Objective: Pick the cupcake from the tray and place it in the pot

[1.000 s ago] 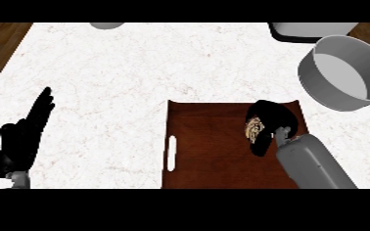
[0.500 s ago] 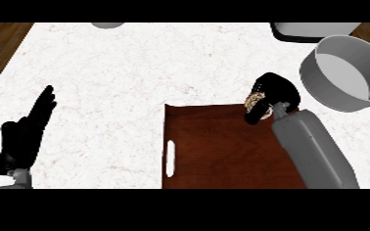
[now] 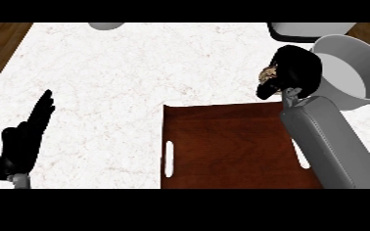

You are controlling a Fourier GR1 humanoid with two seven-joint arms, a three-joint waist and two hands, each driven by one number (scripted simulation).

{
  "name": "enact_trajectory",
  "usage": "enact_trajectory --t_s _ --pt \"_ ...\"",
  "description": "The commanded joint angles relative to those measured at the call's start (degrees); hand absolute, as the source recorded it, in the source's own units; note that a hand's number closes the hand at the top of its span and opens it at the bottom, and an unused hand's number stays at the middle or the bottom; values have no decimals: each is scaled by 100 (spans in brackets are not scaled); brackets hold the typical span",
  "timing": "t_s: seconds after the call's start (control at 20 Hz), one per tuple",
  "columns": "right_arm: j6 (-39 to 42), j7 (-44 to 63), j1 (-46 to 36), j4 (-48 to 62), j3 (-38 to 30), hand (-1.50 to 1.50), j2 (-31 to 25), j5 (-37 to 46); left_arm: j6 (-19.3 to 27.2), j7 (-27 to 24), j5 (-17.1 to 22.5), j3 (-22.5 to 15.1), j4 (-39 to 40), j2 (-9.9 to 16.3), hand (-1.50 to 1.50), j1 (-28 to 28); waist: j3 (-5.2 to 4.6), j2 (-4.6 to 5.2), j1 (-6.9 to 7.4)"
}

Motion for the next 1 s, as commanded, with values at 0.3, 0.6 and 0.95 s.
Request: enact_trajectory --t_s 0.3,0.6,0.95 --pt "-316 708 -337 -1333 -602 150 -282 839 -118 478 53 94 -376 108 0 -44 7 15 17" --pt "-478 168 44 -1891 -1425 150 -726 622 -227 135 103 189 -256 46 0 120 6 20 10" --pt "-1180 -1320 -172 -514 -2573 150 -1322 -52 7 86 -253 53 189 -180 0 -277 6 54 38"
